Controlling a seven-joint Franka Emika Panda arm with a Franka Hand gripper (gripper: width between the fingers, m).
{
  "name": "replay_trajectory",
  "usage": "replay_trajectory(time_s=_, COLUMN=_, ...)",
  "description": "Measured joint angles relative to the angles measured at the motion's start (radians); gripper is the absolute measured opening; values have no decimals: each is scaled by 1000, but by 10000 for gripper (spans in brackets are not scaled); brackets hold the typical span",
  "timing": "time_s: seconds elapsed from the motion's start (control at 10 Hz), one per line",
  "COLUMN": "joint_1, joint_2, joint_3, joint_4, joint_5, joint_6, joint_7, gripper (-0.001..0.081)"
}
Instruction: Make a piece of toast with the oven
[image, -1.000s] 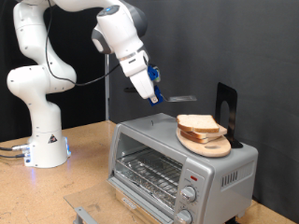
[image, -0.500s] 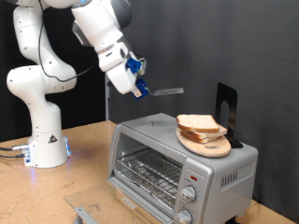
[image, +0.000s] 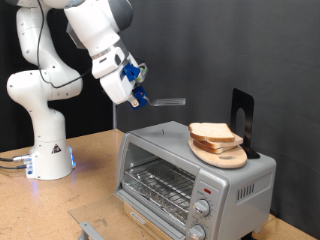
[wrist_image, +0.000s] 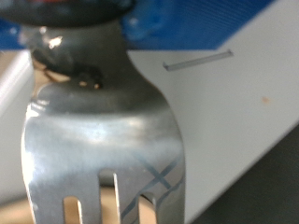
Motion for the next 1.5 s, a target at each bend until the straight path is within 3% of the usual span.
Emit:
replay_trajectory(time_s=0.4, joint_1=-72, joint_2=16, joint_3=-49, joint_4=-43, joint_5=-25, joint_6=71, joint_7=-45, gripper=391)
replay_trajectory(time_s=0.6, joint_1=-78, joint_2=25, joint_3=-53, joint_4=-42, joint_5=-33, joint_6=65, joint_7=-47, gripper=391)
replay_trajectory(time_s=0.7, joint_1=-80, joint_2=27, joint_3=-52, joint_4=-31, joint_5=-70, joint_6=3, joint_7=-22, gripper=391)
replay_trajectory(time_s=0.9, joint_1=-87, joint_2=49, joint_3=-51, joint_4=28, joint_5=-158, joint_6=-122, joint_7=59, gripper=391)
replay_trajectory(time_s=1.0, joint_1=-89, joint_2=67, joint_3=-51, joint_4=57, joint_5=-180, joint_6=-141, joint_7=88, gripper=391)
replay_trajectory(time_s=1.5, joint_1=-91, joint_2=198, joint_3=-12, joint_4=162, joint_5=-239, joint_6=-92, joint_7=168, gripper=391)
